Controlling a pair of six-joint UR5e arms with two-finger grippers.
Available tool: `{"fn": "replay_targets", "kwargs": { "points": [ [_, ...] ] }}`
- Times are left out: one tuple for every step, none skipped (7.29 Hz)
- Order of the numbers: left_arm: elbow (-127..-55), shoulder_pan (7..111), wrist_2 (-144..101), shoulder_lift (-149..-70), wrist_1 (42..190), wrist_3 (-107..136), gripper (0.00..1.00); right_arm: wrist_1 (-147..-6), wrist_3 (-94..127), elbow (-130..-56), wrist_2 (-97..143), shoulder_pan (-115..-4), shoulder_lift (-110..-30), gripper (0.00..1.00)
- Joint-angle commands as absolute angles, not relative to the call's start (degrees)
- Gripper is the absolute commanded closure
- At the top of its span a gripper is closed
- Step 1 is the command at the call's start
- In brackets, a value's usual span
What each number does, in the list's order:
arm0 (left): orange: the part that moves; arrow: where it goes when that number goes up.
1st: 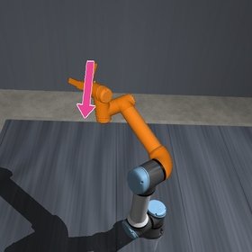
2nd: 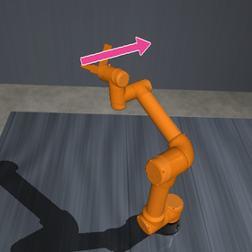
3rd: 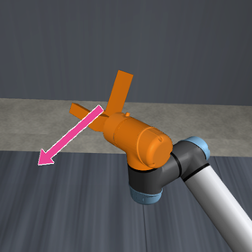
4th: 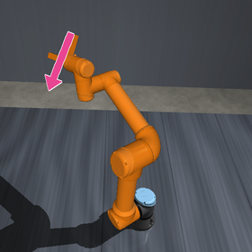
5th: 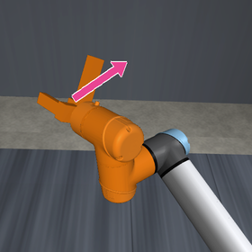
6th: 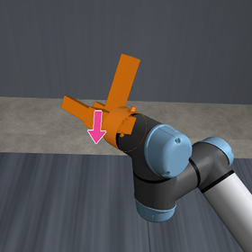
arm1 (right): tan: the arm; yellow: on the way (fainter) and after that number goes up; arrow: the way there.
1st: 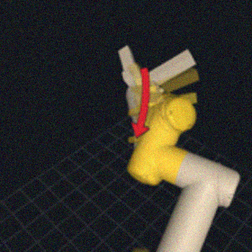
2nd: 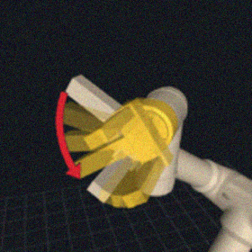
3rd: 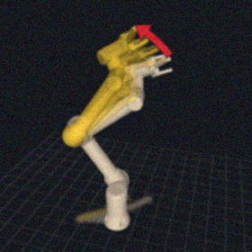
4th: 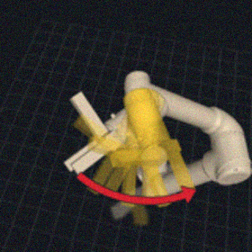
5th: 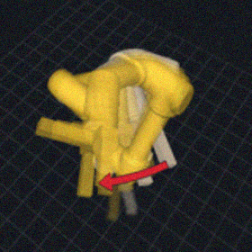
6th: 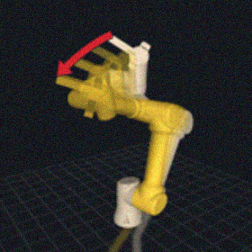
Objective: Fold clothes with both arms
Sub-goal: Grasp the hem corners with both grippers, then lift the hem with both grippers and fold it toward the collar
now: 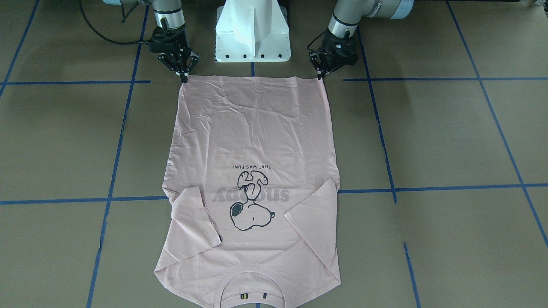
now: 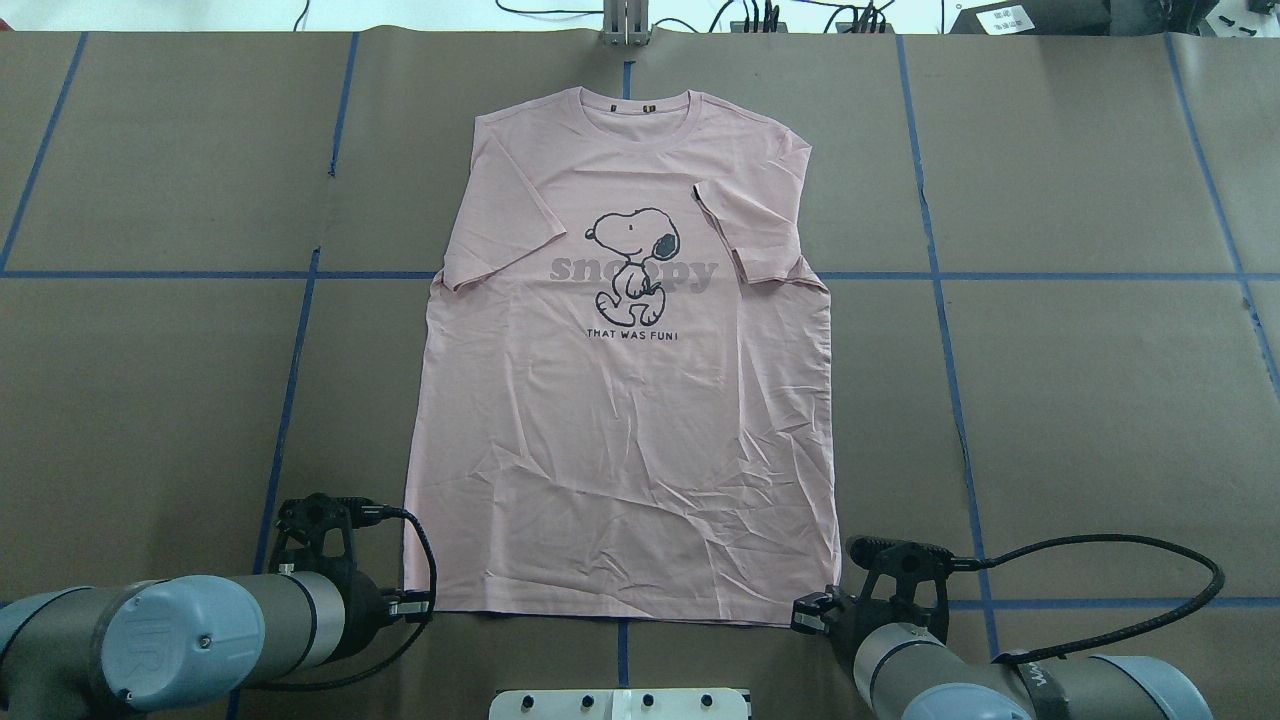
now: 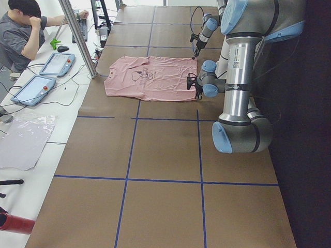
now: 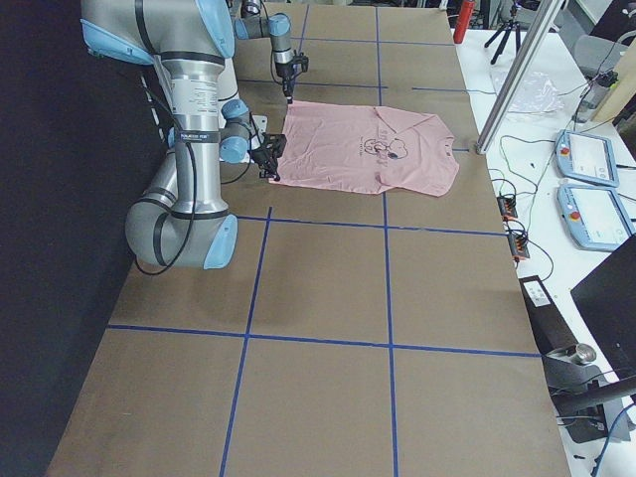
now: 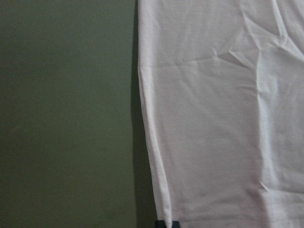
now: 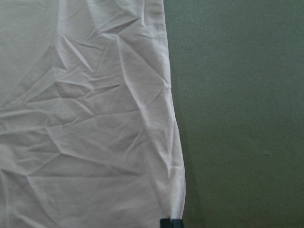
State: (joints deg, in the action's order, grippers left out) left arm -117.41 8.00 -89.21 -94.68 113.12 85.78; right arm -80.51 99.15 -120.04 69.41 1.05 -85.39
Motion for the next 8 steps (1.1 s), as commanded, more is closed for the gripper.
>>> {"fn": "replay_targets", "kwargs": {
  "points": [
    [-118.03,8.0,-89.21,-94.75,113.12,85.78,1.0,-80.51,98.97,-120.93,69.61,0.88,-85.52,1.0],
    [-121.52,8.43,-89.56,-94.4,112.16,85.35,1.0,-81.12,98.44,-124.59,70.74,0.18,-86.47,1.0],
    [-127.12,8.96,-93.74,-94.31,107.19,85.25,1.0,-83.73,97.31,-129.5,73.88,-0.26,-88.22,1.0],
    [-133.88,8.96,-95.61,-94.92,99.66,84.21,1.0,-87.94,94.86,-135.12,77.22,-1.39,-88.33,1.0],
    [-142.82,9.14,-98.06,-96.14,90.36,83.42,1.0,-95.46,94.75,-143.96,79.26,-1.41,-87.98,1.0],
    [-150.04,12.71,-102.44,-100.68,80.35,82.45,1.0,-105.8,94.75,-154.49,83.37,-1.32,-87.2,1.0],
    [-151.16,19.88,-108.22,-108.12,72.41,79.92,1.0,-110.87,94.57,-157.38,88.63,-4.28,-83.71,1.0],
    [-149.78,22.13,-109.06,-110.63,69.9,75.8,1.0,-112.66,90.13,-156.45,89.29,-6.92,-82.37,1.0]
  ]
}}
